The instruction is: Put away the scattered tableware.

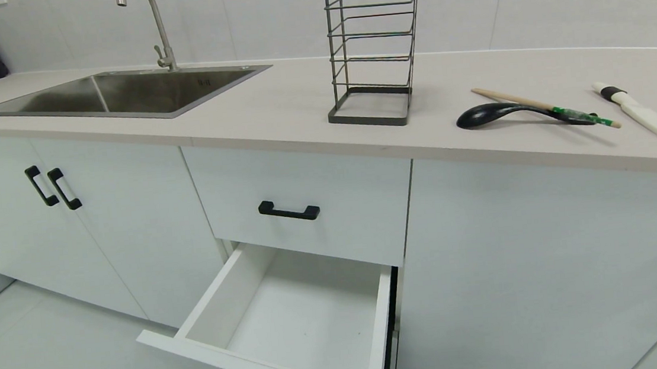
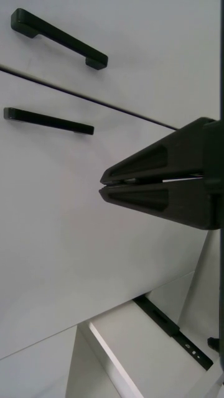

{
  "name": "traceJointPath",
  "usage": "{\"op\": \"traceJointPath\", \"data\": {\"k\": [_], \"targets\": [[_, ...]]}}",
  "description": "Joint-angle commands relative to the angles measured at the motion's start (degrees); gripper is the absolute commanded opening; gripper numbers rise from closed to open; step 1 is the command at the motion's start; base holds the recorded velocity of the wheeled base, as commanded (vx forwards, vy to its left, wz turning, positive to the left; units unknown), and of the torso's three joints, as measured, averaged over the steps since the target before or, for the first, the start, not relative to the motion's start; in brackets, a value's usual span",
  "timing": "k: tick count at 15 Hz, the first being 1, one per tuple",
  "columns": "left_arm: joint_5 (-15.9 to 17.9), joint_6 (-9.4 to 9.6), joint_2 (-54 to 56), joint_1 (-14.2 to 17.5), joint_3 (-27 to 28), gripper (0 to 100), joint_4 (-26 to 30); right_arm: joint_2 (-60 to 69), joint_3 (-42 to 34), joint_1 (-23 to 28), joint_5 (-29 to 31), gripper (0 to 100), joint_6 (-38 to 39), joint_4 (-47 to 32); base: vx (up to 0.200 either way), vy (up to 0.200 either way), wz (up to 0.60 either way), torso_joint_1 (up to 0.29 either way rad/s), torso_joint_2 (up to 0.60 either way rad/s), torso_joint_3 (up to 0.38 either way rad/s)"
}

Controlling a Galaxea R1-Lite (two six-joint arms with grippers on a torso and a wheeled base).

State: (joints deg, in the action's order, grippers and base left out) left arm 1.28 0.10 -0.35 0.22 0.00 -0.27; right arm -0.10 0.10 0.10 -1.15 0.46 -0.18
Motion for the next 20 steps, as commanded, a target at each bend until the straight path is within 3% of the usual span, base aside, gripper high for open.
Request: {"op": "traceJointPath", "data": {"k": [1,3,8,20], "targets": [[0.2,-0.01,0.4,-0.2,0.0,100,0.0,0.0,0.0,0.0,0.0,0,0.1,0.0,0.000,0.000,0.00,0.000,0.00,0.000],[0.2,-0.19,0.4,-0.2,0.0,100,0.0,0.0,0.0,0.0,0.0,0,0.1,0.0,0.000,0.000,0.00,0.000,0.00,0.000],[0.0,-0.45,0.4,-0.2,0.0,100,0.0,0.0,0.0,0.0,0.0,0,0.1,0.0,0.000,0.000,-0.60,0.001,0.01,-0.001],[0.0,-1.33,0.4,-0.2,0.0,100,-0.1,0.0,0.0,0.0,0.0,0,0.1,0.0,0.000,0.000,0.00,0.000,0.00,0.000]]}}
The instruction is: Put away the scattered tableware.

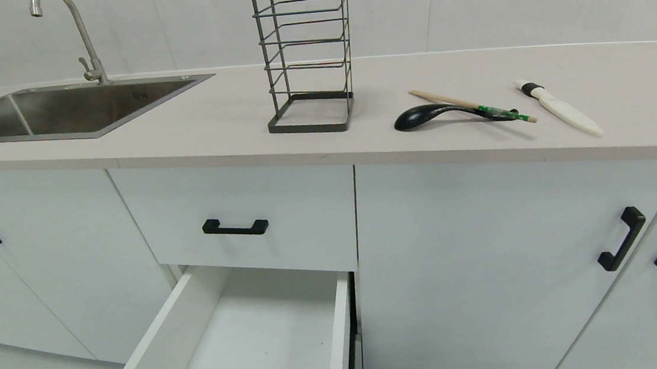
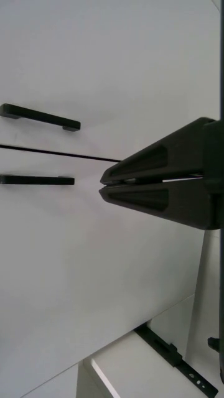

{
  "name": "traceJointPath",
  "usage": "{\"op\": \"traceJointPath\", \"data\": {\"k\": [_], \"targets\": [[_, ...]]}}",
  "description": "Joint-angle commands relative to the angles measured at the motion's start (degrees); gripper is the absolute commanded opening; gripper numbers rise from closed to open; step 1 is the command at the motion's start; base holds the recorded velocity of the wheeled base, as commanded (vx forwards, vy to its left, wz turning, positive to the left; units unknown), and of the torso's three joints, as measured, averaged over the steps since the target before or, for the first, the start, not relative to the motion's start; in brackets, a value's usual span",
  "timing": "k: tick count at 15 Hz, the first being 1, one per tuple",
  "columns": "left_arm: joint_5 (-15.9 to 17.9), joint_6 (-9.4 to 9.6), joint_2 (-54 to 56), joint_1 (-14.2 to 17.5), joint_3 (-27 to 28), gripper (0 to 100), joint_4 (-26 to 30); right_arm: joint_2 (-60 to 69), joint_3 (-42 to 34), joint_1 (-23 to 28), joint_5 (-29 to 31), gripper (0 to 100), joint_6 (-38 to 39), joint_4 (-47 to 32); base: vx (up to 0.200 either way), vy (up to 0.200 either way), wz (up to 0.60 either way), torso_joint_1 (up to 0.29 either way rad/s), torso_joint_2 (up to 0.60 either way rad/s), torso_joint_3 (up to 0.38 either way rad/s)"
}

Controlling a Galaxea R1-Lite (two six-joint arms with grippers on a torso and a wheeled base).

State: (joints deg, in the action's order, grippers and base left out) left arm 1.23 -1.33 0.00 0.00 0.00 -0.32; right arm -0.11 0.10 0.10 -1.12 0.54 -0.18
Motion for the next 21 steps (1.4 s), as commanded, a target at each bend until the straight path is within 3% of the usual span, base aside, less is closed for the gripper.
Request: {"op": "traceJointPath", "data": {"k": [1,14,21], "targets": [[-0.1,-0.25,0.0,0.0,0.0,100,0.0,0.0,0.0,0.0,0.0,0,0.0,0.0,0.000,0.000,0.00,0.000,0.00,0.000],[-0.1,-0.60,0.0,0.0,0.0,100,0.0,0.0,-0.1,0.0,0.0,0,0.0,0.0,0.000,0.000,-0.09,0.004,-0.01,-0.001],[-0.1,-0.69,0.0,0.0,0.0,100,0.0,0.0,0.0,0.0,0.0,0,0.0,0.0,0.000,0.000,0.00,0.108,-0.37,-0.249]]}}
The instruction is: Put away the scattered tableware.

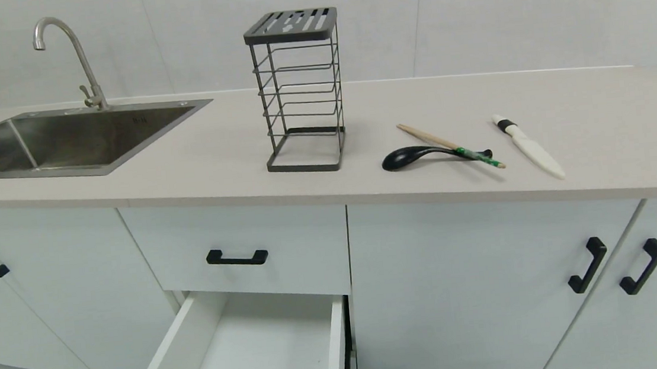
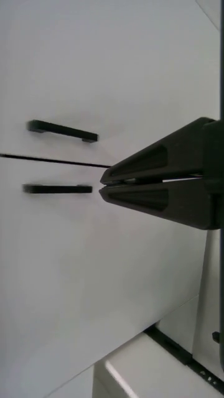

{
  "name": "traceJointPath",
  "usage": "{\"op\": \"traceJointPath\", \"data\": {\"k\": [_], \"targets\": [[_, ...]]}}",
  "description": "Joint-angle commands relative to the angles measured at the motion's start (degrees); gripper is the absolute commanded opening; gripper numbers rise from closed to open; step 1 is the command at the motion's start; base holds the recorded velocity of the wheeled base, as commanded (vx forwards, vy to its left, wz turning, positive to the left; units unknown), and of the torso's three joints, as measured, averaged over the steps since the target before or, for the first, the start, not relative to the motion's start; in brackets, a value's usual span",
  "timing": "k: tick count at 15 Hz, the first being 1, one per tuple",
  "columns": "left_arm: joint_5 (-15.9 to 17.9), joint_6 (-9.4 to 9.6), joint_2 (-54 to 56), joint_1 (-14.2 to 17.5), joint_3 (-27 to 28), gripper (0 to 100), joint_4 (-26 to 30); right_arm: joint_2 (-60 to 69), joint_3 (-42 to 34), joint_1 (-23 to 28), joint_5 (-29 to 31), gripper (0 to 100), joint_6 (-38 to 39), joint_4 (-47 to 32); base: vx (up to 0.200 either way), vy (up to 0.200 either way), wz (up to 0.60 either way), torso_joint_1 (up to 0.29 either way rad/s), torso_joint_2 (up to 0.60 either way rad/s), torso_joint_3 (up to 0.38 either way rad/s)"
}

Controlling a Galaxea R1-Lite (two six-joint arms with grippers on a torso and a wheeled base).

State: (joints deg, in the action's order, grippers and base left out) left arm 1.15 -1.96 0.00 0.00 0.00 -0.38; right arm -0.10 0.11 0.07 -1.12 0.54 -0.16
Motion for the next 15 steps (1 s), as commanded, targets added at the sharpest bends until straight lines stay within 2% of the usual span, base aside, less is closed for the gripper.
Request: {"op": "traceJointPath", "data": {"k": [1,15], "targets": [[-0.1,-0.06,0.0,0.0,0.0,100,0.0,0.0,0.0,0.0,0.0,0,0.0,0.0,0.000,0.000,0.00,0.105,-0.51,-0.266],[-0.3,-0.50,0.0,0.0,0.0,100,0.0,0.0,0.0,0.0,0.0,0,0.0,0.0,0.000,0.000,0.00,0.241,-0.49,-0.272]]}}
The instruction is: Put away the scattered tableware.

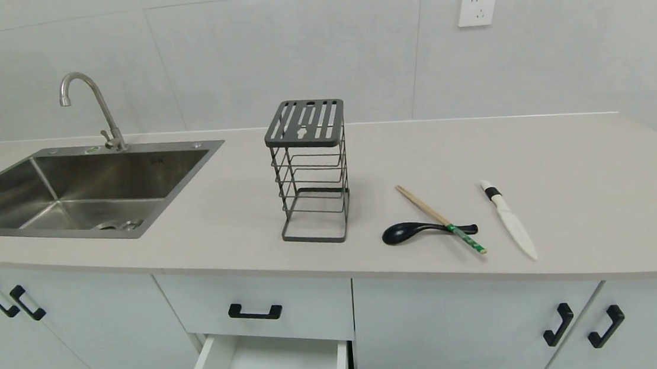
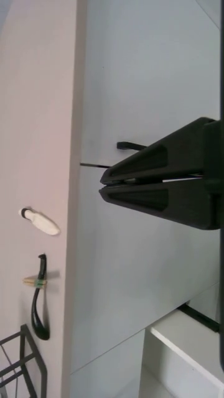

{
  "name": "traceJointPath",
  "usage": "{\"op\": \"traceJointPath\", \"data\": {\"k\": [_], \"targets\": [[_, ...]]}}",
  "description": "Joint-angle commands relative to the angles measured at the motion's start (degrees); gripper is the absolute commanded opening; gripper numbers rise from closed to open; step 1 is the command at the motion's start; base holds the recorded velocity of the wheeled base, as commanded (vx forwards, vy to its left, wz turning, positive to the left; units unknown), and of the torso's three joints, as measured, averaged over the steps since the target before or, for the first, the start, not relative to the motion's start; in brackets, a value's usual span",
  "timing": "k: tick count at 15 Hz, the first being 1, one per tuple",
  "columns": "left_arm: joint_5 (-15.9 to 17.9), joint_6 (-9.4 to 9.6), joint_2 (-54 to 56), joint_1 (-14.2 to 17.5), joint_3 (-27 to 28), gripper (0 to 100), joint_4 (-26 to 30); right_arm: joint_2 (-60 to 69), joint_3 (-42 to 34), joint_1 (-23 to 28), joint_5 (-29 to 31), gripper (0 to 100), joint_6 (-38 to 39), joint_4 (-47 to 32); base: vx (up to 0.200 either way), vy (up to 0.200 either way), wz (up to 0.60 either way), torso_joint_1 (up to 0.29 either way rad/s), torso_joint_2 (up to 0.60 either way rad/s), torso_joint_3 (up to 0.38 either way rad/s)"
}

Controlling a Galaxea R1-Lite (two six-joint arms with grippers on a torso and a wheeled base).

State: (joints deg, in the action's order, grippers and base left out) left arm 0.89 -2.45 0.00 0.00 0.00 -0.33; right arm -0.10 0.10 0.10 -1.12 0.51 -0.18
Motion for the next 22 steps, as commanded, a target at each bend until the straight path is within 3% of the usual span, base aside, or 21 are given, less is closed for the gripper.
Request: {"op": "traceJointPath", "data": {"k": [1,5,8,11,14,22], "targets": [[0.0,-0.01,0.0,0.0,0.0,100,0.0,0.0,0.0,0.0,0.0,0,0.0,0.0,0.000,0.000,0.00,0.242,-0.53,-0.281],[0.0,0.08,0.0,0.0,0.0,100,0.0,0.0,0.0,0.0,0.0,0,0.0,0.0,0.000,0.000,0.00,0.256,-0.53,-0.278],[0.4,2.45,0.0,0.0,0.0,100,0.1,0.0,0.0,0.0,0.0,0,0.0,0.0,0.000,0.000,0.00,0.277,-0.58,-0.297],[0.4,2.45,0.0,0.0,0.0,100,0.1,0.0,0.0,0.0,0.0,0,0.0,0.0,0.000,0.000,0.00,0.273,-0.56,-0.289],[0.4,2.36,0.0,0.0,0.0,100,0.1,0.0,0.0,0.0,0.0,0,0.0,0.0,0.133,0.000,0.00,0.061,-0.10,-0.058],[0.4,2.54,0.0,0.0,0.0,100,0.1,0.0,0.0,0.0,0.0,0,-0.1,0.0,0.000,0.000,0.00,0.000,0.00,0.000]]}}
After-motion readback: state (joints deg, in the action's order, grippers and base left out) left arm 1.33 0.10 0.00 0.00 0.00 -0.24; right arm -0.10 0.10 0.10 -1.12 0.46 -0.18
